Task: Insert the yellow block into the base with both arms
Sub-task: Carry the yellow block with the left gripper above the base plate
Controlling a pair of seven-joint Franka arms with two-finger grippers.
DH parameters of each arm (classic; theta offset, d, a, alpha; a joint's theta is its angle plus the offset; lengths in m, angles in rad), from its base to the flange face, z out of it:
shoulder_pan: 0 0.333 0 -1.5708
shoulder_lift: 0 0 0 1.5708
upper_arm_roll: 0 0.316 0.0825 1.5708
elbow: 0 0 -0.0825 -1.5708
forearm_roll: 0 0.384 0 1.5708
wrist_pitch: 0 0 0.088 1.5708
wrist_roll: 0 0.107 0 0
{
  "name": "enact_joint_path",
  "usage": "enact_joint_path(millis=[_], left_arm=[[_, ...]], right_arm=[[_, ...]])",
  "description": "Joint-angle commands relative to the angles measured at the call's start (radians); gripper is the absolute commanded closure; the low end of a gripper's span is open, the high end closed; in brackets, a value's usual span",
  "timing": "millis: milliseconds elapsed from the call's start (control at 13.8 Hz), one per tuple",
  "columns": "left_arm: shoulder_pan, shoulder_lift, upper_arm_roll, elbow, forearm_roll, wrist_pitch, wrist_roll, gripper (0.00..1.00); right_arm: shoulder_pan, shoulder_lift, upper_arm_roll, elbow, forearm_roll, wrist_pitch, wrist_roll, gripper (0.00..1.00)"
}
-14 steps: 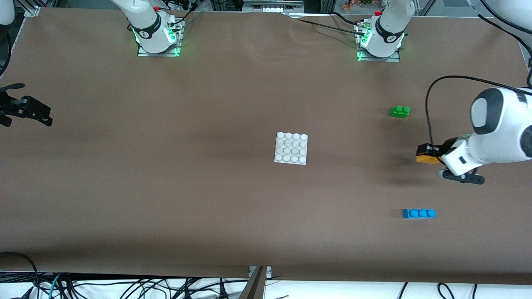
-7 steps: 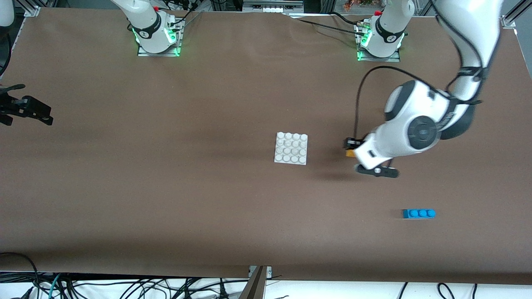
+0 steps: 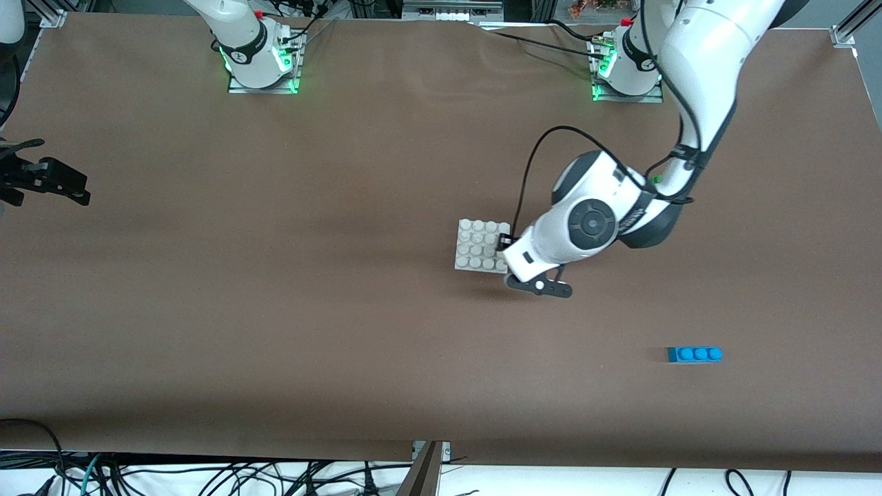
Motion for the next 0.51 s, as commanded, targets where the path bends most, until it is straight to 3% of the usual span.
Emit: enact_joint_path(millis=[0,434], left_arm=[[-0.075,0.046,0.025,0.031,0.038,0.036,-0.058,0.79],[-0.124,0.074,0.029,-0.012,0.117,0.047,-0.154,0.78]], right_arm=[[-0.008,-0.02,0.009,-0.013,0.011,-0.01,-0.011,0.0],[-0.008,-0.02,0.009,-0.013,0.011,-0.01,-0.011,0.0]])
